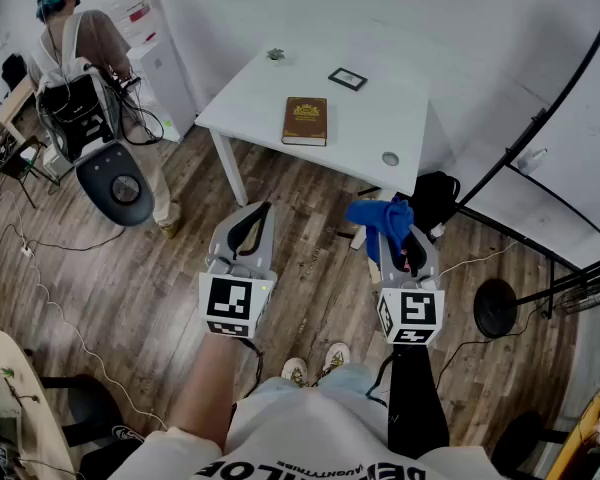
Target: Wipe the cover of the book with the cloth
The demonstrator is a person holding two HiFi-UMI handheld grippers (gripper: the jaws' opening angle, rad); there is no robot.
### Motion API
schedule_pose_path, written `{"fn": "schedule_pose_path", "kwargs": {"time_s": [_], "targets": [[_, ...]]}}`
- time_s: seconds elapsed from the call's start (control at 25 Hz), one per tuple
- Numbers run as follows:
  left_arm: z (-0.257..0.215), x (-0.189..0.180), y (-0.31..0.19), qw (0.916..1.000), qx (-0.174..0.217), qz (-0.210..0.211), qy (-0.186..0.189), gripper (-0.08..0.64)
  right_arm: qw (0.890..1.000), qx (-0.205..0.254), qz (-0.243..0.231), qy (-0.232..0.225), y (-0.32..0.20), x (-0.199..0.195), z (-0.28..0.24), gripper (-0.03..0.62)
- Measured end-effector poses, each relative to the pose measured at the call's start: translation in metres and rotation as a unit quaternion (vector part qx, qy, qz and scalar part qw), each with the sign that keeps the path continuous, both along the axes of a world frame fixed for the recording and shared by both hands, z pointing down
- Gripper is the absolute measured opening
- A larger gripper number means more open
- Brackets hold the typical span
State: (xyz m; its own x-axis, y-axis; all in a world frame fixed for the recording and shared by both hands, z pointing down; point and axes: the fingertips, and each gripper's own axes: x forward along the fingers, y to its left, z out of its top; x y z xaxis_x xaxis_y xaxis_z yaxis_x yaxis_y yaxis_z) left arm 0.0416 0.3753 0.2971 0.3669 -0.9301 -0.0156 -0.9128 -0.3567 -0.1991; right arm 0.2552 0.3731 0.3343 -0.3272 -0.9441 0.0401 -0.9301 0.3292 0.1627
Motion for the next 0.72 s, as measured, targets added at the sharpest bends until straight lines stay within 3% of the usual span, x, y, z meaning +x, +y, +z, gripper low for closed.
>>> {"fn": "schedule_pose_path", "kwargs": {"time_s": [0.52,0.72], "targets": [[-0.003,-0.028,0.01,0.9999,0.004,0.014,0.005,0.057,1.0,0.011,0.005,-0.015,0.014,-0.028,-0.009,0.127],[0.005,-0.031,-0.006,0.9998,-0.005,0.016,0.007,0.057,1.0,0.008,0.007,-0.013,-0.006,-0.031,-0.006,0.127]]}}
